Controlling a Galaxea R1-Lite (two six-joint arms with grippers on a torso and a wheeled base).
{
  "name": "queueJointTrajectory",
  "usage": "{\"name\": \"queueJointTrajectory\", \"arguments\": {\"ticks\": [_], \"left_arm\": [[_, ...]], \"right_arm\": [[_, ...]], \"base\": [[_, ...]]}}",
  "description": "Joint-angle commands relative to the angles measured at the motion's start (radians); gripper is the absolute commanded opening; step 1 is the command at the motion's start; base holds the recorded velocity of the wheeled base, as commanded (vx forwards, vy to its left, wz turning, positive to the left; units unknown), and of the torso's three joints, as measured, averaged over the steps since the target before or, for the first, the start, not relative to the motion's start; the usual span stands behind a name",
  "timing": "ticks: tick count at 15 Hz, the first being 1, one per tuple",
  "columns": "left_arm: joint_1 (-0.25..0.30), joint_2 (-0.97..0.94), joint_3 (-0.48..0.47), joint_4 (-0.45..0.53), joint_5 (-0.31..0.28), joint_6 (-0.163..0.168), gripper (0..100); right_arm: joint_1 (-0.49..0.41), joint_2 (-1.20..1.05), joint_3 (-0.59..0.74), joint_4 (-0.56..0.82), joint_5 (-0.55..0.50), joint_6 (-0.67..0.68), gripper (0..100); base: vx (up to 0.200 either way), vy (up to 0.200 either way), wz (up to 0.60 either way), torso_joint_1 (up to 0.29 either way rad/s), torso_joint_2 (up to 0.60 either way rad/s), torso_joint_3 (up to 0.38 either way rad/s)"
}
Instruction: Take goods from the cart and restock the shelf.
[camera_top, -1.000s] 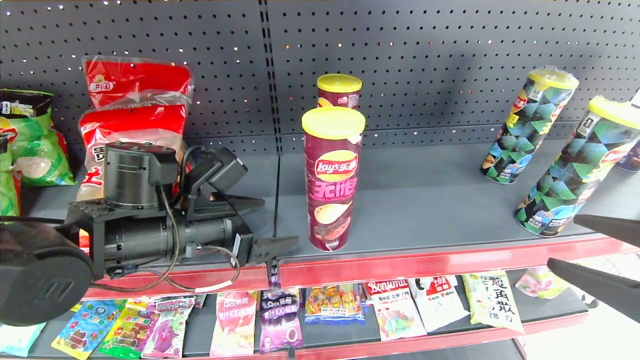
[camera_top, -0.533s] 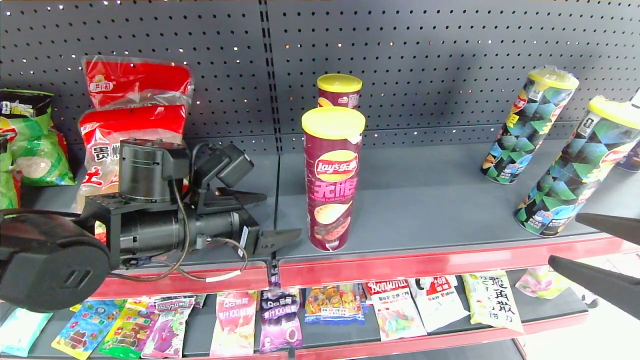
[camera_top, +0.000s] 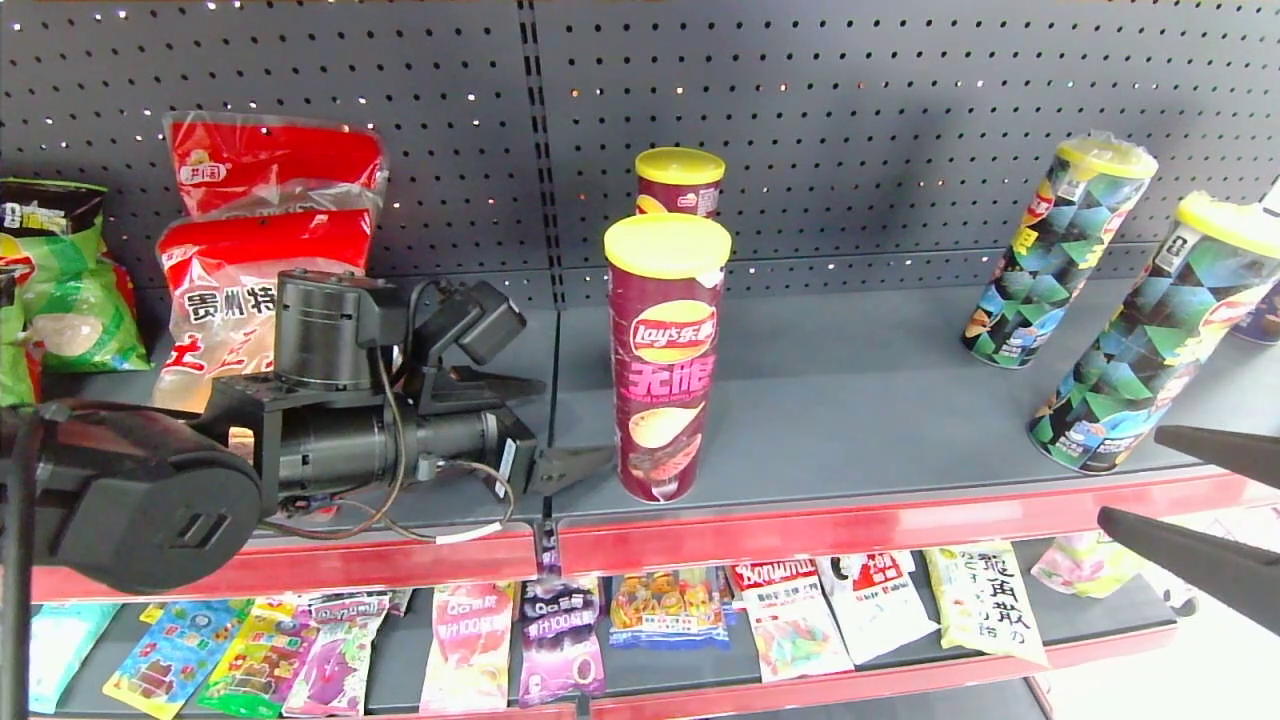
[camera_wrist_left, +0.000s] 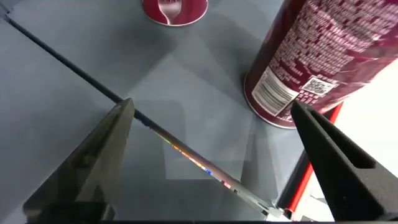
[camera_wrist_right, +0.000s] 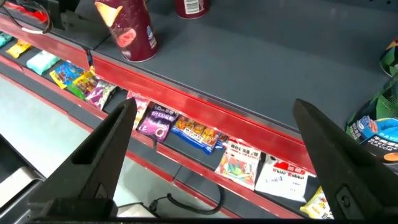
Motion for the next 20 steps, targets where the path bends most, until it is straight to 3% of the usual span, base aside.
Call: {"name": "queueJointTrajectory", "arguments": {"ticks": [1, 7, 13, 16, 17, 19, 20], "left_arm": [[0.000, 0.006, -0.001, 0.000, 0.000, -0.001, 100], [-0.003, 0.036, -0.047, -0.002, 0.001, 0.001, 100], [-0.008, 0.023, -0.030, -0.002, 0.006, -0.001, 100], [0.032, -0.104, 0.102, -0.034, 0.055, -0.002, 100], [0.064, -0.214, 0.190, -0.048, 0.096, -0.010, 100], [0.115, -0.463, 0.358, -0.029, 0.205, -0.031, 100], [0.132, -0.592, 0.440, -0.012, 0.303, -0.033, 100]], "right_arm": [[0.001, 0.006, 0.000, -0.001, 0.001, -0.001, 100], [0.001, 0.006, 0.000, 0.001, 0.001, -0.001, 100], [0.001, 0.002, 0.005, 0.002, -0.001, -0.001, 100], [-0.001, -0.037, 0.071, -0.001, -0.004, -0.004, 100], [-0.008, -0.084, 0.124, -0.001, -0.027, -0.005, 100], [-0.015, -0.187, 0.203, 0.002, -0.081, -0.014, 100], [-0.018, -0.245, 0.236, 0.004, -0.119, -0.030, 100]], "base": [[0.000, 0.000, 0.00, 0.000, 0.00, 0.000], [0.000, 0.000, 0.00, 0.000, 0.00, 0.000], [0.000, 0.000, 0.00, 0.000, 0.00, 0.000], [0.000, 0.000, 0.00, 0.000, 0.00, 0.000], [0.000, 0.000, 0.00, 0.000, 0.00, 0.000], [0.000, 0.000, 0.00, 0.000, 0.00, 0.000], [0.000, 0.000, 0.00, 0.000, 0.00, 0.000]]}}
